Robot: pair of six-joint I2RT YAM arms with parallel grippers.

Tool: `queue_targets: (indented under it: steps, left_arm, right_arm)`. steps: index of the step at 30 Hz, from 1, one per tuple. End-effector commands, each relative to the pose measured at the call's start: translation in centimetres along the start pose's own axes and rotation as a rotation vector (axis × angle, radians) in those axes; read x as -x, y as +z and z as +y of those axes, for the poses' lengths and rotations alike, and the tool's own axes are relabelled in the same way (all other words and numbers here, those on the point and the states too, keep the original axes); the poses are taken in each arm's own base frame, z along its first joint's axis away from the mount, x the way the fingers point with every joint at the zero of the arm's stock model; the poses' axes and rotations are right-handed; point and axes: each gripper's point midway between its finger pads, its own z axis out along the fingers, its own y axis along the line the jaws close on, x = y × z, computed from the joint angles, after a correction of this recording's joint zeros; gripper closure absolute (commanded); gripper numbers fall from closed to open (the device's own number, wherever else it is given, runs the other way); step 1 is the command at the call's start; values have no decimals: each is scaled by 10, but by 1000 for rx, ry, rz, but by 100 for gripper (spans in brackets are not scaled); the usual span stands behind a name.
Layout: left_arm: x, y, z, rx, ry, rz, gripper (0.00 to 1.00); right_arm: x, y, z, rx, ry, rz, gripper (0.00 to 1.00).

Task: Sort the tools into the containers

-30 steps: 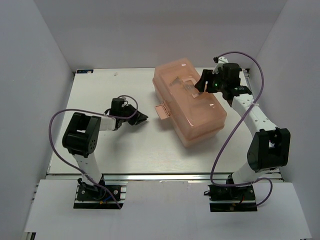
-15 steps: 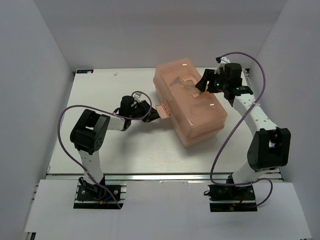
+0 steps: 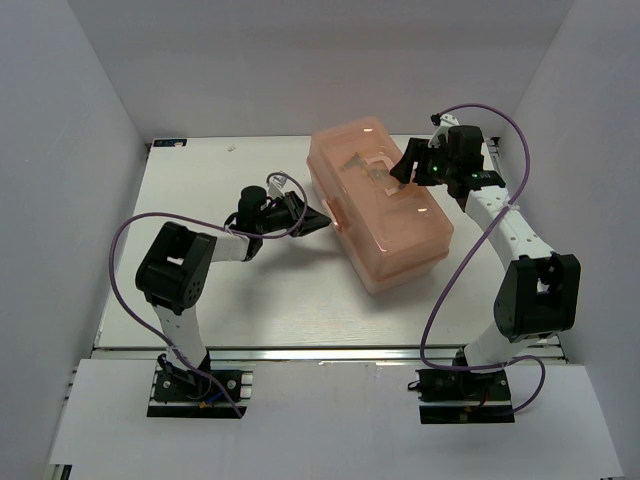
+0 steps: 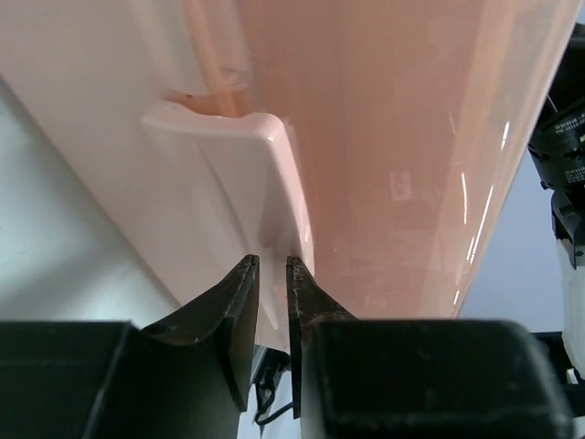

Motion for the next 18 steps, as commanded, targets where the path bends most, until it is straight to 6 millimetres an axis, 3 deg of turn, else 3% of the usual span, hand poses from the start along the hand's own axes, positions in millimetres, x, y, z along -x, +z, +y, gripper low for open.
queue_targets:
  steps: [1,14,18]
  left_arm:
    - [2,3,-21,-57,48,15,71]
    - [0,22,16,37,-18,58,77]
    - [-1,21,25,64,-26,60,71]
  right_arm:
    - [-114,0,-55,-223,166,367,70]
    - [-112,3,-54,-218,162,369,70]
    - [-112,3,-54,-217,161,371,70]
